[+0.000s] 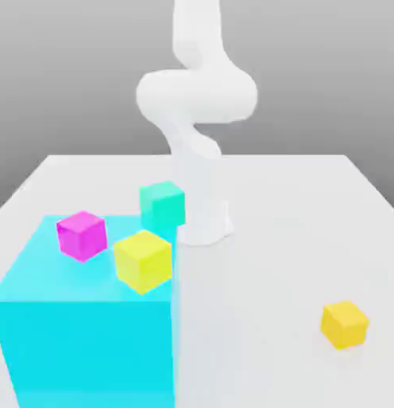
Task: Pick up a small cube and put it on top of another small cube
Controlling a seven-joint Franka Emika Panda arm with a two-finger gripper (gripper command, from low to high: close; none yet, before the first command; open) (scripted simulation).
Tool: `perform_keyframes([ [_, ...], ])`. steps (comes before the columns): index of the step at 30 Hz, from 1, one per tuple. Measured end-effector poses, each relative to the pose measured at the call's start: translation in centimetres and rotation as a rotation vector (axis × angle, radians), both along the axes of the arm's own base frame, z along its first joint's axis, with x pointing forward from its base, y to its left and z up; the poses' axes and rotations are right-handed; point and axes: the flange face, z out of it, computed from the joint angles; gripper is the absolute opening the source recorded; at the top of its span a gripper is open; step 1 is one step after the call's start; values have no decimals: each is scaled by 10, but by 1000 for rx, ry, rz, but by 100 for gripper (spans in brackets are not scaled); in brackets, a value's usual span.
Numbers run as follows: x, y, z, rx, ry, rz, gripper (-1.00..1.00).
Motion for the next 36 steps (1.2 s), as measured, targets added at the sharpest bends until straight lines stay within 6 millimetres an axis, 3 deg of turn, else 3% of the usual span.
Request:
perform_keyframes([
  [6, 53, 60, -104, -189, 148, 344, 0],
  [13, 68, 134, -232, -382, 291, 767, 0],
  [18, 51, 180, -324, -501, 378, 1085, 0],
  [23, 8, 223, -413, -608, 448, 1433, 0],
  [26, -18, 232, -462, -652, 488, 1613, 0],
  [31, -25, 234, -522, -662, 499, 1664, 0],
  [32, -25, 234, -533, -662, 500, 1665, -100],
  [36, -25, 234, -533, -662, 502, 1665, -100],
])
